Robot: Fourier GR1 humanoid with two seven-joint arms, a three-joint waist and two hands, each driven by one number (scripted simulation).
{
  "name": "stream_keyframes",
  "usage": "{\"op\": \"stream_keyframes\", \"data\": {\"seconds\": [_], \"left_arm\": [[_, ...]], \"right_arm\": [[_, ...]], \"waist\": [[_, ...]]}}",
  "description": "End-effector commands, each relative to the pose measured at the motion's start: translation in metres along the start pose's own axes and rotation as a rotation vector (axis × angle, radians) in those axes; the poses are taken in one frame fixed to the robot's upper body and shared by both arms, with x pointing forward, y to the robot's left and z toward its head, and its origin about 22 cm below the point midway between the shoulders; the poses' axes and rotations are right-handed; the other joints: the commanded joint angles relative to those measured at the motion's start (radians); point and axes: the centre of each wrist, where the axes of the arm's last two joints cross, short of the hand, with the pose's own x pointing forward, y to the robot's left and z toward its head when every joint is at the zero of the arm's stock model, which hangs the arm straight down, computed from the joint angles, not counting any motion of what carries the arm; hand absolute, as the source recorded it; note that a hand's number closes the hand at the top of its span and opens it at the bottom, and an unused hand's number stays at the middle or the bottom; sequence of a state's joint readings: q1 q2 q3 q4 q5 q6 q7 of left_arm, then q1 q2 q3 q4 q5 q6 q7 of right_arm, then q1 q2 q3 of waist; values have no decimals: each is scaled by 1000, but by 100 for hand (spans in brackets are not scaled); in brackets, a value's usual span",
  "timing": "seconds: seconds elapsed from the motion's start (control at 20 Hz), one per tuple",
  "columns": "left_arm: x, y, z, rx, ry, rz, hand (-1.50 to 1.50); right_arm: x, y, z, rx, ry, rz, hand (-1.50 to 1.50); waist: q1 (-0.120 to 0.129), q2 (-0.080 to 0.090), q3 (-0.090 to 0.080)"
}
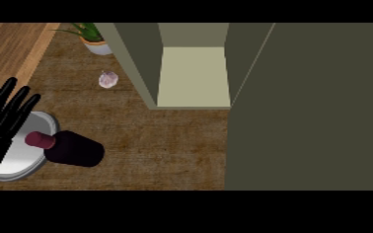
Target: Pick up the wine, place it into the cabinet and close the cabinet
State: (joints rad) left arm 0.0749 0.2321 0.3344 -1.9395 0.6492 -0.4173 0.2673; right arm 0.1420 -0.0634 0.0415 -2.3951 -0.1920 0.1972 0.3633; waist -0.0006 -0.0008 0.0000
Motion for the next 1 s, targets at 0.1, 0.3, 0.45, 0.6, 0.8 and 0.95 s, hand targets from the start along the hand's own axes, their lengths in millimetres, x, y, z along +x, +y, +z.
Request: {"op": "stream_keyframes", "data": {"seconds": [0.1, 0.3, 0.45, 0.6, 0.8, 0.95], "left_arm": [[-26, 32, 31, 23, 20, -32, -150], [-18, 35, -4, 52, 34, -54, -150], [-29, 48, 17, 45, 45, -50, -150], [-51, 61, 24, 49, 95, -41, -150], [-35, 77, 15, 76, 76, -79, -150], [-67, 83, 28, 77, 106, -71, -150]], "right_arm": [[18, -5, 1, 3, -9, 4, -150], [22, -1, 10, 9, -15, -6, -150], [23, -1, -13, -18, -27, -1, -150], [13, -3, 9, -8, 1, 2, -150], [6, 3, 6, 11, -4, 13, -150], [9, -2, -10, 17, -6, -18, -150]], "waist": [[2, 0, -1], [-4, 0, 0], [2, 0, 0], [-4, 0, 0], [-3, 0, 0], [-1, 1, 0]]}}
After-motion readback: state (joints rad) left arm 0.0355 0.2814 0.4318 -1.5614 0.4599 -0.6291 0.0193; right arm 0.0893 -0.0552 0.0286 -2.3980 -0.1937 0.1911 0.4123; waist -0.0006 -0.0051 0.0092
